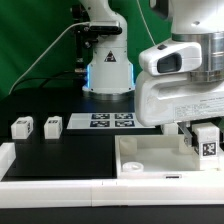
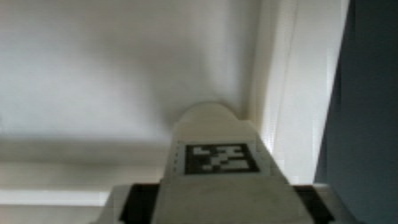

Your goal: Assemble one leg

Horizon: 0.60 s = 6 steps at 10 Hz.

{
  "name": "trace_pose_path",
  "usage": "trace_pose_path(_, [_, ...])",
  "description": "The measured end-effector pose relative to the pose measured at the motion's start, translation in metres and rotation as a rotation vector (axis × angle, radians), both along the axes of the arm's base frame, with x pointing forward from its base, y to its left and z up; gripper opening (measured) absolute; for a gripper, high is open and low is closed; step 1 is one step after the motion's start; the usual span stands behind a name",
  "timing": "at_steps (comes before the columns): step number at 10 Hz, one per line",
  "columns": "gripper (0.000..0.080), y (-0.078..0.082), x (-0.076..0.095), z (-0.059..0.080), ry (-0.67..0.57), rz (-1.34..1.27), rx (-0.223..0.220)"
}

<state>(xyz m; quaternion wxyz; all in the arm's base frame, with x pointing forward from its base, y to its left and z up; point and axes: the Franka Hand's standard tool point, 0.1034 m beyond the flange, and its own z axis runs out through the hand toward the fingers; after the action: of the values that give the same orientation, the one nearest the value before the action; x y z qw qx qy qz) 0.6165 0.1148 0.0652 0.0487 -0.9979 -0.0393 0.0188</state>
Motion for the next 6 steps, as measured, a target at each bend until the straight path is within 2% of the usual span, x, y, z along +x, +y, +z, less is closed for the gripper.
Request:
trace_pose_path(4, [0.0289,0.0001,0.0,0.0,0.005,-0.05,-0.002])
trace_pose_path(6, [0.029,0.0019,-0.0004,0.0014,0.032,-0.337,-0.012])
